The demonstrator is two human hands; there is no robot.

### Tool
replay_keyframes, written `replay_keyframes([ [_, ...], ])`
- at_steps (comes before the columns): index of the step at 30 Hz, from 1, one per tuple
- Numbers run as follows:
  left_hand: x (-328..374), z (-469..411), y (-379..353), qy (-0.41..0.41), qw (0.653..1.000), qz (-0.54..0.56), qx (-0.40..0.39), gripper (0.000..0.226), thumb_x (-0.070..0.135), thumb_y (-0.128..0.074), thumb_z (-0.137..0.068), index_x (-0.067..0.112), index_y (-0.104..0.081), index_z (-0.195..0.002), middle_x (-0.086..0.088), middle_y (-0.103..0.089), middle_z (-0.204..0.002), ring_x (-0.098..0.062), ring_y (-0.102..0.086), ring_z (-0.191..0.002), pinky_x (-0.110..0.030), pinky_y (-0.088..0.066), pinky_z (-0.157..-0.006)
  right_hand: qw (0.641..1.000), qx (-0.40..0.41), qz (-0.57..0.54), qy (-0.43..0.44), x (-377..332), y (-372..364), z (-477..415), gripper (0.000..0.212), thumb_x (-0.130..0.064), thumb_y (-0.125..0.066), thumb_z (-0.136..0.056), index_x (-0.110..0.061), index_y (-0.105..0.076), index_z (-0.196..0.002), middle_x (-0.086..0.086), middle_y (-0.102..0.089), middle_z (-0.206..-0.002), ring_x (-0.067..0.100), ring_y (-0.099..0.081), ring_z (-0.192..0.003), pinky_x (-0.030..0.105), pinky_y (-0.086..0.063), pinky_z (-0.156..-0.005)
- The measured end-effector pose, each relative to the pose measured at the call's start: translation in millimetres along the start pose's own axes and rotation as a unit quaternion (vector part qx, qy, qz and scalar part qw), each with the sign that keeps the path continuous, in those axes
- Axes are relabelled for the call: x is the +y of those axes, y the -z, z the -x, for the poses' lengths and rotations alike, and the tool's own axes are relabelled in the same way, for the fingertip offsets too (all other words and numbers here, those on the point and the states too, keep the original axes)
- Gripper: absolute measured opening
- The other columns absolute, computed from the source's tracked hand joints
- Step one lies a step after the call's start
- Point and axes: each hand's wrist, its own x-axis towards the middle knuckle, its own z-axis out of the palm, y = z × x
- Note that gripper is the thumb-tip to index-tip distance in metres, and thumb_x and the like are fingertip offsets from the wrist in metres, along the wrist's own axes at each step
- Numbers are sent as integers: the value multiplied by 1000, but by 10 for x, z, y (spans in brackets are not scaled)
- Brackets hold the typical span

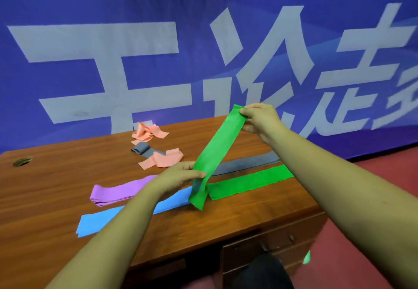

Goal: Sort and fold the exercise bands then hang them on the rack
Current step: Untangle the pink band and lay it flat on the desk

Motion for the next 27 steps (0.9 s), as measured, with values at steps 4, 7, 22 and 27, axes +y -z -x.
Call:
replay_keyframes([
  [4,-32,-26,73,34,997,-60,-32,27,17,-67,-79,12,-67,-106,-6,-72,-96,-18,-66,-89,-30,-50,-80,998,55,-6,-32,355,364,-74,4,-2,-57,-94,-3,-60,-96,21,-69,-100,29,-70,-89,36,-61,-68],
  [7,-72,-62,81,68,991,-117,-19,23,16,-69,-85,2,-65,-103,-9,-68,-90,-16,-63,-77,-25,-49,-68,994,90,-19,-60,563,633,-46,9,-2,-56,-95,-1,-58,-104,20,-68,-97,24,-69,-79,27,-59,-54],
  [22,-401,-495,-240,-12,935,-317,159,27,11,-72,-83,22,-57,-103,-5,-51,-74,-17,-48,-66,-31,-38,-61,942,207,262,-43,1312,1606,-117,14,-11,-75,-81,-11,-64,-72,6,-65,-80,18,-59,-77,27,-43,-71],
  [27,-459,-617,-372,-26,909,-371,187,17,7,-68,-84,18,-56,-89,0,-51,-68,-20,-49,-68,-27,-36,-59,927,186,323,-43,1429,1712,-198,11,-16,-76,-81,-7,-69,-83,6,-67,-85,20,-62,-81,28,-47,-71],
])
